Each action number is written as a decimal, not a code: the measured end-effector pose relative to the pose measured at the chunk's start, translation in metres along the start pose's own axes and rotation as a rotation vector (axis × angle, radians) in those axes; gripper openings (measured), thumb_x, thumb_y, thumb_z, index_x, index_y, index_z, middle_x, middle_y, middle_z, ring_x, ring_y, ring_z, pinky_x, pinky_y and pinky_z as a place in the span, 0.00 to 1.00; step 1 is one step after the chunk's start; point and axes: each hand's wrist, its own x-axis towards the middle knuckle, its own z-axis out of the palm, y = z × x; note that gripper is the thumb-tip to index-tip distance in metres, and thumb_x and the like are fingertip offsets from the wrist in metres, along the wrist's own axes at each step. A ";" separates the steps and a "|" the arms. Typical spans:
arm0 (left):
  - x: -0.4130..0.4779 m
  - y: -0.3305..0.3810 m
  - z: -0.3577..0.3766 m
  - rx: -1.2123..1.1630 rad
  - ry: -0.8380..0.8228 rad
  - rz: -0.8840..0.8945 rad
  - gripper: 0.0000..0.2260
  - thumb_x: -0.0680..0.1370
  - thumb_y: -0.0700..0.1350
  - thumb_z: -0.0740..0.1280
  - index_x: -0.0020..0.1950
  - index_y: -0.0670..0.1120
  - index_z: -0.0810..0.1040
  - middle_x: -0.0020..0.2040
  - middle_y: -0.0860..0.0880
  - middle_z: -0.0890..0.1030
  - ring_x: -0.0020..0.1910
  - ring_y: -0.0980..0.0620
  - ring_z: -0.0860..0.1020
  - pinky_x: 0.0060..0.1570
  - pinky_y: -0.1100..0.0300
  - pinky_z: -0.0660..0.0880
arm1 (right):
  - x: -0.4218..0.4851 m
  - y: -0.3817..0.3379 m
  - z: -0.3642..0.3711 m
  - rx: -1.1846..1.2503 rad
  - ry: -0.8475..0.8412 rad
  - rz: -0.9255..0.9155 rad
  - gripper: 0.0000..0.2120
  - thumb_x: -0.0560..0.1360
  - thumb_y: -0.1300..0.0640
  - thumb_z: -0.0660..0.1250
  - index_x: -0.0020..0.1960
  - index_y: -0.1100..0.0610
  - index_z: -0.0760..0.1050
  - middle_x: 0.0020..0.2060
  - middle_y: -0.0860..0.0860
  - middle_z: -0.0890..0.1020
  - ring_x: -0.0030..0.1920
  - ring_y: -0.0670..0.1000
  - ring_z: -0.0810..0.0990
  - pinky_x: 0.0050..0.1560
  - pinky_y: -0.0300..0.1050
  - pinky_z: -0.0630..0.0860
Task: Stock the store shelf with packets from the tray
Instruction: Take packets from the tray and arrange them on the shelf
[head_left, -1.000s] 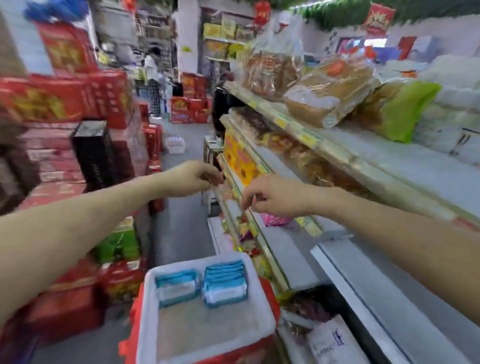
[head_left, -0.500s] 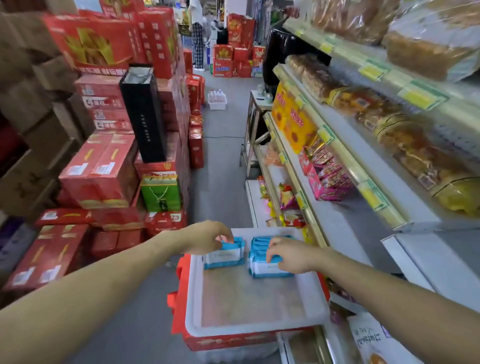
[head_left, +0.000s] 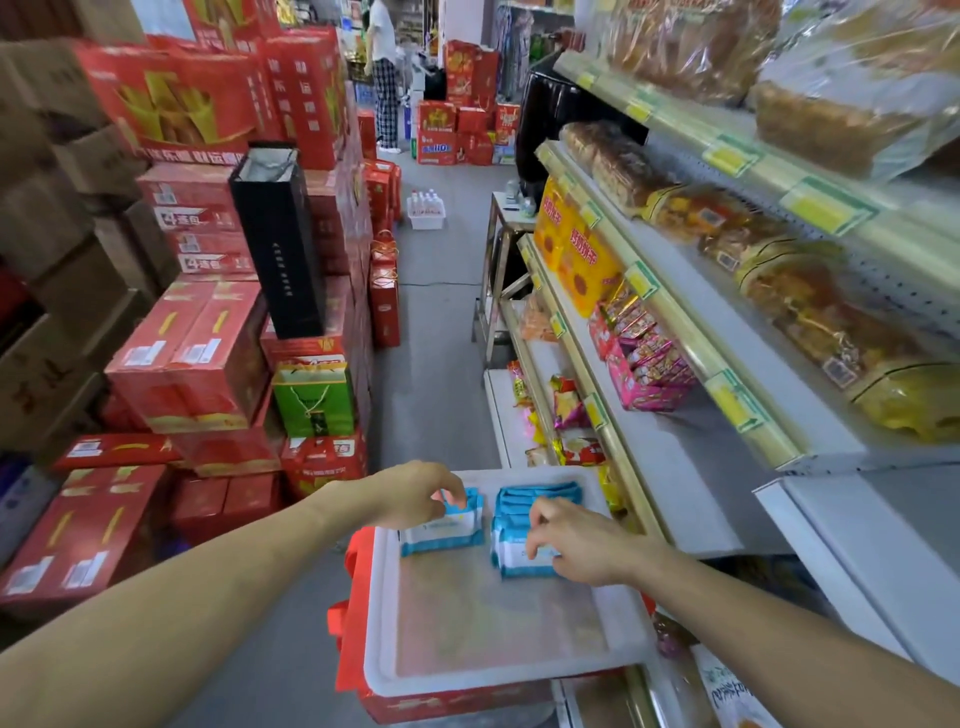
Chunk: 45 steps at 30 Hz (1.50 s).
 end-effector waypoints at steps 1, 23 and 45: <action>0.001 0.001 0.001 0.002 -0.002 0.004 0.15 0.82 0.41 0.65 0.67 0.53 0.81 0.66 0.52 0.79 0.63 0.53 0.78 0.65 0.57 0.76 | -0.001 -0.001 0.001 0.007 -0.010 0.010 0.17 0.76 0.62 0.66 0.59 0.45 0.79 0.58 0.46 0.68 0.60 0.50 0.71 0.56 0.47 0.72; 0.002 -0.001 0.016 -0.040 -0.035 0.010 0.16 0.83 0.41 0.64 0.67 0.54 0.81 0.69 0.55 0.77 0.66 0.53 0.76 0.68 0.57 0.74 | -0.002 -0.031 0.030 0.246 -0.370 0.013 0.16 0.78 0.58 0.66 0.61 0.41 0.82 0.60 0.42 0.73 0.62 0.49 0.73 0.62 0.50 0.76; 0.079 0.064 0.066 0.157 -0.042 0.179 0.17 0.79 0.43 0.67 0.66 0.55 0.81 0.72 0.51 0.72 0.73 0.47 0.69 0.73 0.51 0.66 | -0.105 0.035 -0.051 0.414 0.070 0.232 0.20 0.72 0.60 0.74 0.53 0.35 0.83 0.44 0.33 0.80 0.46 0.31 0.76 0.42 0.25 0.68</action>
